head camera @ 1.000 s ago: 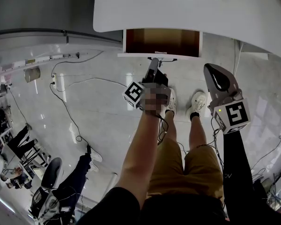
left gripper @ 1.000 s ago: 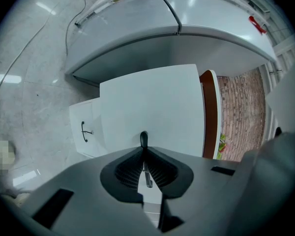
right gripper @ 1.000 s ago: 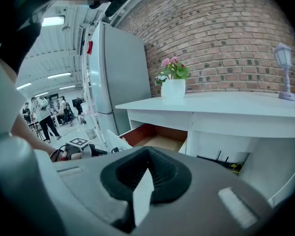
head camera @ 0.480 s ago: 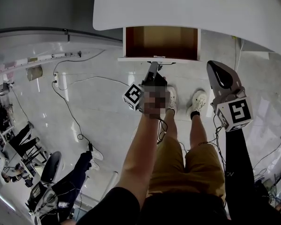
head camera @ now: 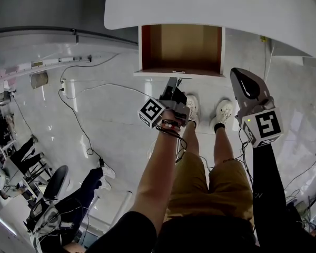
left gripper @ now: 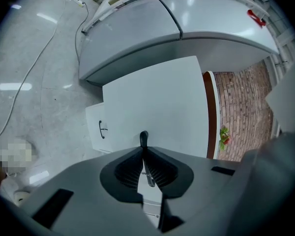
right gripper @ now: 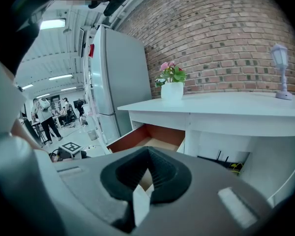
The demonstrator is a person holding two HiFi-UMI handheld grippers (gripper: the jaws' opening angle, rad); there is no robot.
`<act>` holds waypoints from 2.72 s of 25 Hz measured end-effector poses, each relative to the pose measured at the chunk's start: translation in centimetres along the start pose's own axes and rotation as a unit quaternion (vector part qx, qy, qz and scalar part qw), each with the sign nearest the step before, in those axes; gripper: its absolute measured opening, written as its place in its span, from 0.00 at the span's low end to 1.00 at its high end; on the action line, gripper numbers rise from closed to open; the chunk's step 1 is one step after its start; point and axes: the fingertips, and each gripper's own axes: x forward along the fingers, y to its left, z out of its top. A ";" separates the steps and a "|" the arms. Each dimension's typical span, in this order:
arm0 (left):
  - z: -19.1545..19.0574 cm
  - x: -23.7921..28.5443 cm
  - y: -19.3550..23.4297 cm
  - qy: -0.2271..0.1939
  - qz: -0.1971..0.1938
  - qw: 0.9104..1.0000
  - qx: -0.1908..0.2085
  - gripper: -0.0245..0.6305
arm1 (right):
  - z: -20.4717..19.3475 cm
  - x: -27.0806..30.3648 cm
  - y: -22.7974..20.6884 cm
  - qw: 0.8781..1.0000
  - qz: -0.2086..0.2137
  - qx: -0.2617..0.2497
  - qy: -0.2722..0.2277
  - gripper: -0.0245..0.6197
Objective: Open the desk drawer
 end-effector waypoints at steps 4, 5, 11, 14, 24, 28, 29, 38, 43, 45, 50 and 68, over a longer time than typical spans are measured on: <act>-0.7 -1.2 0.5 0.001 0.003 1.000 0.002 0.08 | 0.0 -0.2 0.2 1.000 0.006 -0.002 -0.002 0.04; -0.8 -1.4 0.7 0.002 0.005 1.000 0.002 0.08 | 0.0 -0.3 0.3 1.000 0.007 -0.003 -0.002 0.04; -1.2 -2.4 1.5 0.003 0.013 1.000 0.002 0.08 | 0.1 -0.2 0.5 1.000 0.011 0.001 -0.005 0.04; -1.7 -2.8 1.6 0.004 0.014 1.000 -0.002 0.08 | -0.4 -0.2 0.2 1.000 0.012 -0.001 0.002 0.04; -2.5 -5.1 2.6 0.001 0.020 1.000 -0.021 0.08 | -0.1 0.1 0.5 1.000 0.016 -0.003 0.004 0.04; -2.5 -5.4 3.4 0.016 0.037 0.999 0.001 0.08 | -0.2 0.3 0.4 1.000 0.018 -0.002 0.005 0.04; -2.4 -5.4 3.5 0.019 0.040 0.999 0.002 0.08 | -0.1 0.4 0.5 1.000 0.019 -0.002 0.006 0.04; -2.5 -5.5 3.3 0.022 0.040 0.999 -0.002 0.08 | -0.1 1.1 0.3 1.000 0.022 0.002 0.006 0.04; -2.5 -4.9 3.6 0.035 0.045 0.998 0.015 0.08 | -0.2 1.4 0.2 1.000 0.015 0.016 0.005 0.04; -2.4 -4.9 4.1 0.041 0.059 0.997 0.027 0.09 | -0.2 1.4 0.3 1.000 0.017 0.014 0.006 0.04; -2.2 -4.3 5.2 0.042 0.103 0.992 0.051 0.10 | -0.2 1.5 0.4 1.000 0.018 0.011 0.009 0.04; -1.5 -1.4 8.5 0.005 0.141 0.990 0.013 0.10 | -1.0 3.3 0.6 0.999 0.019 0.018 0.018 0.04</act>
